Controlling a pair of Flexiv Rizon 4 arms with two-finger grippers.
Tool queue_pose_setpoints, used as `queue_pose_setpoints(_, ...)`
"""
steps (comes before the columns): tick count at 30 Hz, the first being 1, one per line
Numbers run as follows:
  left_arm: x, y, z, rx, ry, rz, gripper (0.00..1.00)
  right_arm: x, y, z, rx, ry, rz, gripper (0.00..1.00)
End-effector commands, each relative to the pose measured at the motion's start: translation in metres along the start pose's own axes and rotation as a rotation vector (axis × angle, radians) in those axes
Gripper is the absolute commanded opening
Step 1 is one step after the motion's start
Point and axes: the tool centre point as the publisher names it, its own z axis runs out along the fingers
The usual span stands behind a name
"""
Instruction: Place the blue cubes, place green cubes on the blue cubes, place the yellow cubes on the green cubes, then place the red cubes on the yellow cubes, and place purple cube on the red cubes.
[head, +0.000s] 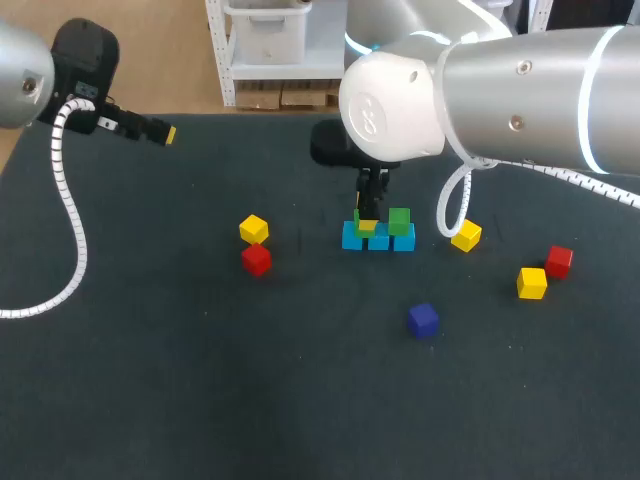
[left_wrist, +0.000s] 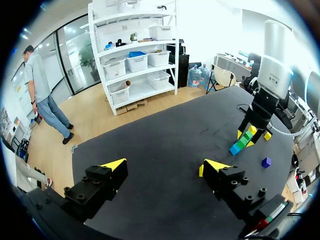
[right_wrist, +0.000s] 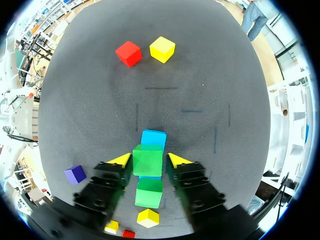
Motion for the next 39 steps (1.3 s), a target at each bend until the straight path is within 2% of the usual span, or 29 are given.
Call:
queue_pose_setpoints(1, 0.001, 0.002, 0.0, 0.008, -0.003, 0.002, 1.0, 0.0, 0.0, -0.001, -0.001, 0.0, 0.005, 1.0)
queue_pose_setpoints(7, 0.001, 0.002, 0.0, 0.008, -0.003, 0.002, 1.0, 0.006, -0.005, -0.02, 0.033, -0.047, 0.044, 1.0)
queue_pose_setpoints(17, 0.001, 0.002, 0.0, 0.008, -0.003, 0.002, 1.0, 0.048, -0.013, -0.045, 0.081, -0.096, 0.214, 1.0)
queue_pose_setpoints(27, 0.001, 0.002, 0.0, 0.008, -0.003, 0.002, 1.0, 0.097, -0.003, -0.036, 0.067, -0.097, 0.396, 1.0)
queue_pose_setpoints(33, 0.001, 0.002, 0.0, 0.008, -0.003, 0.002, 1.0, 0.119, 0.003, -0.023, 0.08, -0.047, 0.474, 1.0)
queue_pose_setpoints(39, 0.001, 0.002, 0.0, 0.008, -0.003, 0.002, 1.0, 0.135, 0.009, -0.012, 0.063, -0.033, 0.516, 1.0)
